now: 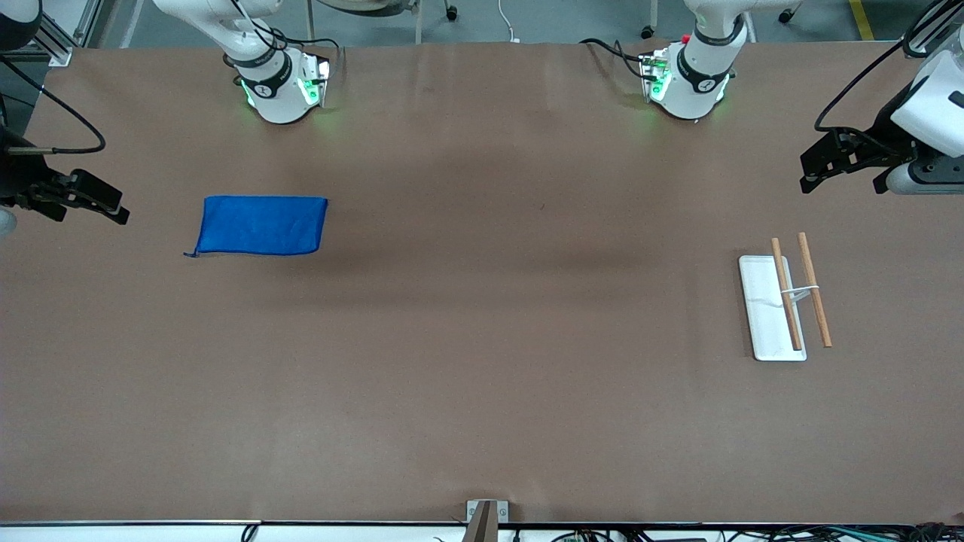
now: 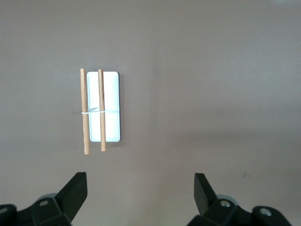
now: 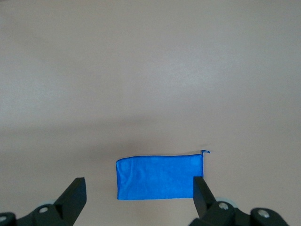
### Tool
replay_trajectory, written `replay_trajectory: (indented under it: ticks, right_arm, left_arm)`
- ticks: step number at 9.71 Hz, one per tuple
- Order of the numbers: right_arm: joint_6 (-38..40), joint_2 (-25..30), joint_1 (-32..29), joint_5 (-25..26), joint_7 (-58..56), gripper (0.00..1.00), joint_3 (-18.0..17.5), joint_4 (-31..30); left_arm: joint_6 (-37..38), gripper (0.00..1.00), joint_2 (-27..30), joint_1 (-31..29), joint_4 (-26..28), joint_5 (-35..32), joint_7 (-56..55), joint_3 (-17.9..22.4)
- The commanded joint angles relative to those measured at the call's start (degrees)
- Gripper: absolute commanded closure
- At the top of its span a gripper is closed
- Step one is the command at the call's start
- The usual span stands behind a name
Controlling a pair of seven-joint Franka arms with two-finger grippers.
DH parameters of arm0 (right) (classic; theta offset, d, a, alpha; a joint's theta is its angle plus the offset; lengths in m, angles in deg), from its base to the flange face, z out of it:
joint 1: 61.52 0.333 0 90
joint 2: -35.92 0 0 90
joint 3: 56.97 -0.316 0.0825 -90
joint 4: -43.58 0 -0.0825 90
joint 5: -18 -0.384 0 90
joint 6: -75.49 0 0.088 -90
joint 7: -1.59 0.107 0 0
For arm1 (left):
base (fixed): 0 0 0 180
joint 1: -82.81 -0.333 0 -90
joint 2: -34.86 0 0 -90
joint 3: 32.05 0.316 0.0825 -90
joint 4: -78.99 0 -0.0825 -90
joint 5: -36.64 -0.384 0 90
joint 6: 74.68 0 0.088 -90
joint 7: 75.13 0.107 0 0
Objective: Right arm passes towel to left arm to hang
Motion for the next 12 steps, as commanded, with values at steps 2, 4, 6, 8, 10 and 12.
replay_trajectory:
  ticks: [2,4,6,8,10,12]
  right_arm:
    - [0.1,0.1,-0.5,-0.2,-0.6,0.0,-0.1,-0.1]
    - [0.1,0.1,-0.5,-0.2,-0.6,0.0,-0.1,-0.1]
    - [0.1,0.1,-0.8,-0.2,-0.7,0.0,-0.1,-0.2]
    - [0.1,0.1,-0.9,-0.2,-0.7,0.0,-0.1,-0.2]
    - [0.1,0.1,-0.8,-0.2,-0.7,0.0,-0.1,-0.2]
    - [-0.1,0.1,-0.8,-0.2,-1.2,0.01,0.0,-0.7]
  left_arm:
    - [1.0,0.0,-1.9,0.3,-0.2,-1.1,0.3,-0.3]
    - [1.0,0.0,-1.8,0.4,-0.2,-1.1,0.6,-0.4]
    - [1.4,0.0,-1.8,0.3,-0.2,-1.0,0.7,-0.5]
    - [1.4,0.0,-1.8,0.3,-0.1,-1.0,0.8,-0.5]
    - [1.5,0.0,-1.8,0.3,-0.1,-1.0,0.9,-0.5]
    - [1.5,0.0,-1.8,0.4,-0.1,-1.0,0.9,-0.5]
